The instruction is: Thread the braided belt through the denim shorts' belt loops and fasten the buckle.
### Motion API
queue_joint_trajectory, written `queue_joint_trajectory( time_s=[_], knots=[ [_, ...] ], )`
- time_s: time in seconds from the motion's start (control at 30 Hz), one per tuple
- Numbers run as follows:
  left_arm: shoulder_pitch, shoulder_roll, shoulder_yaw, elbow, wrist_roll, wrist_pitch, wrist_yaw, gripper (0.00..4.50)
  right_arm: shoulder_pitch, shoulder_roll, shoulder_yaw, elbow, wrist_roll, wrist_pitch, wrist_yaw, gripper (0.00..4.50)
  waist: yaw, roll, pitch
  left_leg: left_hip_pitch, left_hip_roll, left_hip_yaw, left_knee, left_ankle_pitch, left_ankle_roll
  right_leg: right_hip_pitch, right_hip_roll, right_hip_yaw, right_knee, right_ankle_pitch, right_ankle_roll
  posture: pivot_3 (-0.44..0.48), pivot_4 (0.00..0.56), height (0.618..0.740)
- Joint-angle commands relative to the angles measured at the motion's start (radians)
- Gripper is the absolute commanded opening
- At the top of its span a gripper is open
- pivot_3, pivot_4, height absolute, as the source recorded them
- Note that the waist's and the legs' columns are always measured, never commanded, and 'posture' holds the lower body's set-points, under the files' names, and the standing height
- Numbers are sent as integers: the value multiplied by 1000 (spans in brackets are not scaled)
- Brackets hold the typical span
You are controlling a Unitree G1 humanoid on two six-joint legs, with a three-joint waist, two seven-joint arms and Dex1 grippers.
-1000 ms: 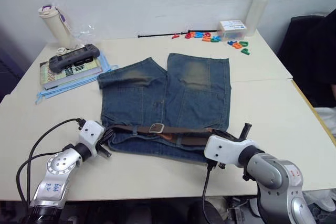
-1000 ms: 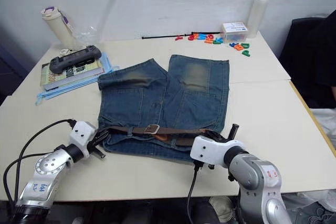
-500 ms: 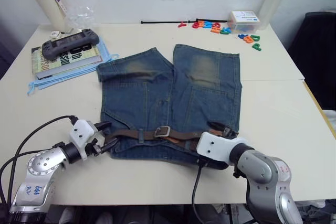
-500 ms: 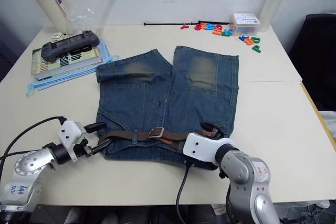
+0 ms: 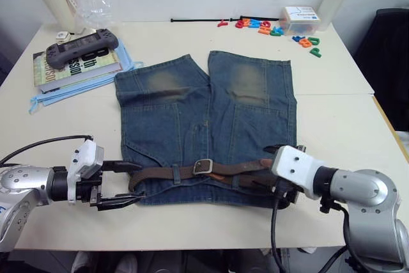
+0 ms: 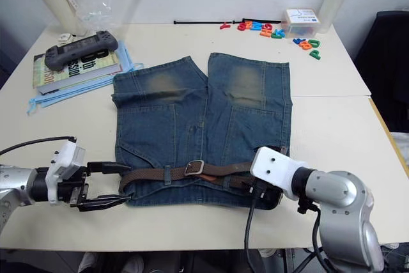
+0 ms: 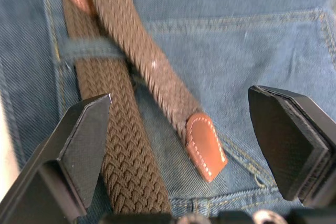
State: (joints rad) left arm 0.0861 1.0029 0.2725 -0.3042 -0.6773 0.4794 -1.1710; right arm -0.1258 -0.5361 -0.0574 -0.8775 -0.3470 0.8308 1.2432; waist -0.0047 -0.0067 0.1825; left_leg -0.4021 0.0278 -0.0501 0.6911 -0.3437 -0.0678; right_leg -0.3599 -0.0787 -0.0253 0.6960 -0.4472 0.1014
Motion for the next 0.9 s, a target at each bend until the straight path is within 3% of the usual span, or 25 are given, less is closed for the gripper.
queue_joint_trajectory(
  time_s=[0.03, 0.23, 0.47, 0.9],
  knots=[
    [-93, -60, 17, -39, -82, 62, 82, 4270, -94, 24, -61, -98, 93, 62, -76, 4428, 1, 0, 0, 0, 0, 0, 1, 0, 0, 0, 0, 0, 0, 0, 0, 0, 150, 654],
    [-153, -160, 21, -98, -172, 163, 212, 4270, -149, 73, -118, -50, 190, 140, -196, 4428, 2, 1, 2, -3, 1, -2, 7, 0, 1, 0, 0, 0, 2, 2, 2, 0, 150, 654],
    [-217, -204, 18, -147, -207, 226, 332, 4270, -192, 106, -210, -23, 352, 230, -286, 4428, 1, 0, 2, -3, 0, -1, 9, 1, 4, 0, 0, 1, 4, 3, 4, 0, 150, 654],
    [-252, -277, -10, -156, -192, 212, 379, 4270, -152, 30, -217, 27, 514, 201, -403, 4428, 2, 0, 2, -3, -1, 1, 10, 1, 5, 0, 0, 2, 4, 4, 5, 0, 150, 654]
  ],
)
